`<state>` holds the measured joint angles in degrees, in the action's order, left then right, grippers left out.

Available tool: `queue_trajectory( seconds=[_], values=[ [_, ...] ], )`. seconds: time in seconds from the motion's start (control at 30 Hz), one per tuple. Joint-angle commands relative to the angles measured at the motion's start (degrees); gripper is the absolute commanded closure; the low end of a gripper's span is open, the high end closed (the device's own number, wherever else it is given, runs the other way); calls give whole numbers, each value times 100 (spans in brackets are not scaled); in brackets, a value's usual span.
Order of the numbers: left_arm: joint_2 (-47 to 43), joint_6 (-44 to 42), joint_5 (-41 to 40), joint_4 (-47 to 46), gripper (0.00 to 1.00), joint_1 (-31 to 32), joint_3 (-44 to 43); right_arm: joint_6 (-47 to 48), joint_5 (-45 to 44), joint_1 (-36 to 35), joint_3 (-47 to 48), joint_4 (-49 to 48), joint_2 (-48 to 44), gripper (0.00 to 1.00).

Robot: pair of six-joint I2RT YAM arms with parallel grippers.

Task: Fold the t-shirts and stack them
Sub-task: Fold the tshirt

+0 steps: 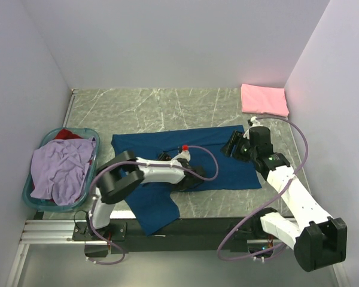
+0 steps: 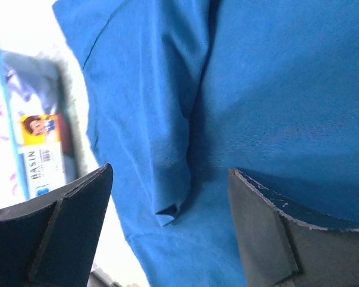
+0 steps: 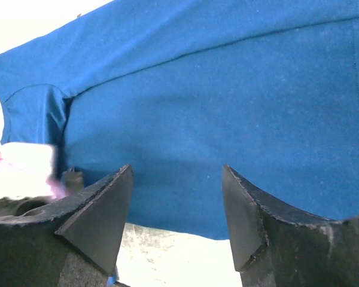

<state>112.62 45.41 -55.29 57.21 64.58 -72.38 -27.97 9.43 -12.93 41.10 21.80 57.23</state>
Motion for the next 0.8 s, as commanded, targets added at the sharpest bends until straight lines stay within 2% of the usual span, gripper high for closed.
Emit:
queue_trajectory(
  seconds=[0.0, 0.17, 0.77],
  values=[
    [94, 329, -598, 564, 17, -24, -224, 107, -82, -17, 21, -141, -177, 32],
    [-231, -243, -150, -341, 18, -76, 127, 125, -91, -17, -120, -220, -239, 31],
    [-539, -542, 168, -782, 27, -621, 567, 72, 41, -8, -287, -449, 34, 32]
  ],
)
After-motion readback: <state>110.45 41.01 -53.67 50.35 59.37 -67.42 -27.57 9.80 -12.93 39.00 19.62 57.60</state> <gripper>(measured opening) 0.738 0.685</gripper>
